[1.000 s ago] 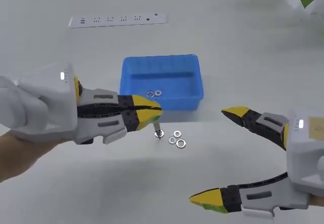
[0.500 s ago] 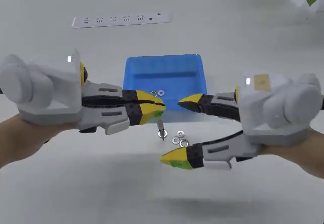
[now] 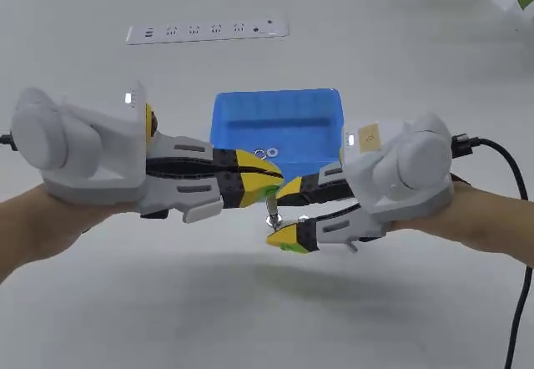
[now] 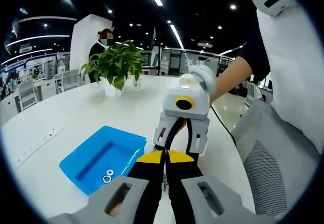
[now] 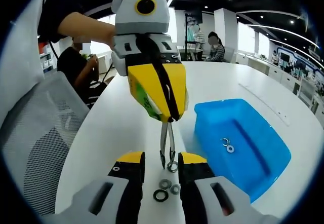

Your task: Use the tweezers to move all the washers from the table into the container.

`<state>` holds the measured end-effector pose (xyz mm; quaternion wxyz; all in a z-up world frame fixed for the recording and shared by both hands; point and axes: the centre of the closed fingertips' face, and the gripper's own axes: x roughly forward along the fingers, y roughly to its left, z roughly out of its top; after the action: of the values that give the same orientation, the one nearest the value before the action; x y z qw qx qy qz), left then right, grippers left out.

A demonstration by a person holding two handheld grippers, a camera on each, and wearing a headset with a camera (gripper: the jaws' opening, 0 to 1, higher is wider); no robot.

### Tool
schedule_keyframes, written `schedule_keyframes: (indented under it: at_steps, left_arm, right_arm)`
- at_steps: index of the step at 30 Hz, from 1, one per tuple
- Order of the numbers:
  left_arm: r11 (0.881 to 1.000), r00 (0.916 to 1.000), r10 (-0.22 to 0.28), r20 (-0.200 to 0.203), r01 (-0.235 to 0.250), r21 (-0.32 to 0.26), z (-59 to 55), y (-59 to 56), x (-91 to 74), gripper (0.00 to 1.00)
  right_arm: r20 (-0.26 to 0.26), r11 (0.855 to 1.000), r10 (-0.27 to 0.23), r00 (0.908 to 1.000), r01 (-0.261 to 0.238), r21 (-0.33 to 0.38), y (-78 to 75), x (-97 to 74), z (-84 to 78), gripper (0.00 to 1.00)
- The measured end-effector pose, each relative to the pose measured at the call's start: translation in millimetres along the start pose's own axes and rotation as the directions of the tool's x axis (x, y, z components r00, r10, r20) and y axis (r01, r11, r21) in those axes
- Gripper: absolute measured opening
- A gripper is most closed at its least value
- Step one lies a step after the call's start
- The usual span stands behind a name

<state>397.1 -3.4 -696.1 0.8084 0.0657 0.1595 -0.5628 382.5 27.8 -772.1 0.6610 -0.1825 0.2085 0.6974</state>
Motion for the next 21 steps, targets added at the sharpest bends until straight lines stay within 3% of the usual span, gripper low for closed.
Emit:
schedule_keyframes:
  at_steps: [10,21]
  left_arm:
    - [1.000,1.0000,-0.007,-0.007,0.007,0.023,-0.3,-3.1,2.2,0.04]
    - [0.999,0.9999,-0.009,-0.014,0.010,0.035,-1.8,-6.3,4.4,0.05]
  right_arm:
    - [0.024,0.999,0.028,0.9993,-0.028,0.022,-3.8,3.2,6.9,0.16]
    - [-0.023,0.997,0.035,0.9991,-0.036,-0.072,0.1,3.4,0.9,0.10]
